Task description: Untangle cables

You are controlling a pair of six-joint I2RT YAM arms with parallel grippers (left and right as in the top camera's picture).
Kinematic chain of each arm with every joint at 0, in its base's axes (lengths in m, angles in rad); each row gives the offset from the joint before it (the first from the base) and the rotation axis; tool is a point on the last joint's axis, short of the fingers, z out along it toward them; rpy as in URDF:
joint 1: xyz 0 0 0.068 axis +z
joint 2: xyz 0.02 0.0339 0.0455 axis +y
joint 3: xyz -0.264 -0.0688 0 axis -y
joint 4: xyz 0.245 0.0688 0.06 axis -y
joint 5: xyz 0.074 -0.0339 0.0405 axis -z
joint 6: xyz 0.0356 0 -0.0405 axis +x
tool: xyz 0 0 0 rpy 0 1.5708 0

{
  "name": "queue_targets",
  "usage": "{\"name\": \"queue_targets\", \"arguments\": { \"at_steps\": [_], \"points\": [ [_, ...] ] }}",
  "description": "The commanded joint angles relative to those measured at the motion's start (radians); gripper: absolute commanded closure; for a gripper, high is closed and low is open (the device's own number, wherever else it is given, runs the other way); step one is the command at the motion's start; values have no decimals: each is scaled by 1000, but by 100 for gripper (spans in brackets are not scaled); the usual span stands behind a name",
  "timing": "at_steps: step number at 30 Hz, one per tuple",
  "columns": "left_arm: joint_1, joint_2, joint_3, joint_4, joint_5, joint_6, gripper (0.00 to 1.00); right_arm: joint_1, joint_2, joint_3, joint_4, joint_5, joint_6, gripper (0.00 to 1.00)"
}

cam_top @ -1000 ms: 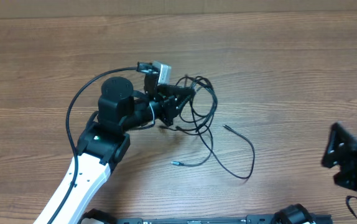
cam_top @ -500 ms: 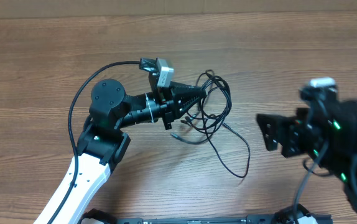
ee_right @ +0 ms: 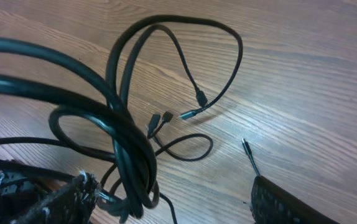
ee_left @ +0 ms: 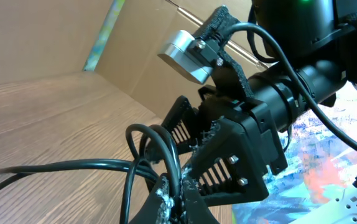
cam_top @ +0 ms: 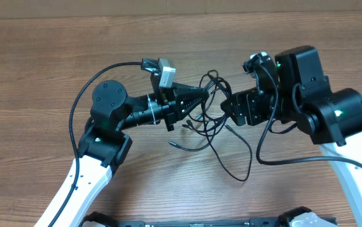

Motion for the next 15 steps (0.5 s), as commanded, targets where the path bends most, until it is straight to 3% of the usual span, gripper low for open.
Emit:
{"name": "queue_targets", "arguments": {
  "at_steps": [1,7,15],
  "points": [
    [-6,-5,15,12,8,-10,96,-1,9,13,6,-17,-16,28],
    [-6,-5,15,11,-1,-10,96,-1,15,13,8,-17,-16,67],
    [-6,-5,15,16,-8,-17,96,-1,15,13,8,-17,-19,88]
  ]
}}
